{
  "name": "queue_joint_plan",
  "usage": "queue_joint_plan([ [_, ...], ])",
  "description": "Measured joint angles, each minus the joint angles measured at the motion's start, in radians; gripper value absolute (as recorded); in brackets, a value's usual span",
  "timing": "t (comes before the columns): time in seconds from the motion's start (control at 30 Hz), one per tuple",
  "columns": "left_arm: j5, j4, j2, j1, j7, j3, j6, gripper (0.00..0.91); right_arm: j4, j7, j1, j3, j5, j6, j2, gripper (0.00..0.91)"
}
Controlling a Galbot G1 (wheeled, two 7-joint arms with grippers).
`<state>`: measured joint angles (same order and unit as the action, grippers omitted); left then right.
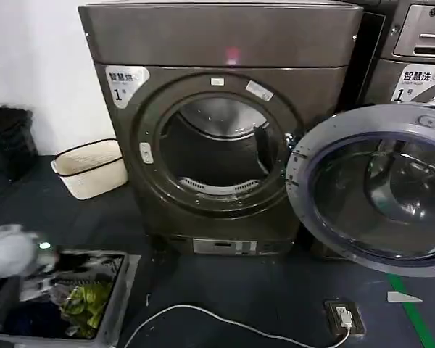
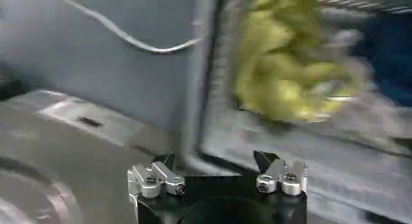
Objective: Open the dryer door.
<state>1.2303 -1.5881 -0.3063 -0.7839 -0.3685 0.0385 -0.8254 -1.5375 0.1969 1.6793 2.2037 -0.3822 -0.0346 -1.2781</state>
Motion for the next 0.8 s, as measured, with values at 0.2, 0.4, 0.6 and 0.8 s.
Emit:
queue_joint_plan([
  [0.2,0.113,-0.011,0.032,-0.073,0.005,0.06,0.0,0.907,0.011,-0.021,-0.002,-0.01,-0.012,-0.035,0.009,0.907],
  [0.4,0.168,-0.009,0.043,-0.086,0.003,0.07,0.001,0.907,0.017,-0.018,-0.002,-0.017,-0.013,-0.041,0.004,0.907],
  [0.6,0.182,-0.001,0.048,-0.089,0.003,0.077,0.001,0.907,0.024,-0.017,-0.001,-0.017,-0.012,-0.043,0.005,0.907],
  [0.8,0.193,0.006,0.047,-0.095,0.003,0.077,0.001,0.907,0.03,-0.017,0.001,-0.017,-0.01,-0.049,0.004,0.907],
])
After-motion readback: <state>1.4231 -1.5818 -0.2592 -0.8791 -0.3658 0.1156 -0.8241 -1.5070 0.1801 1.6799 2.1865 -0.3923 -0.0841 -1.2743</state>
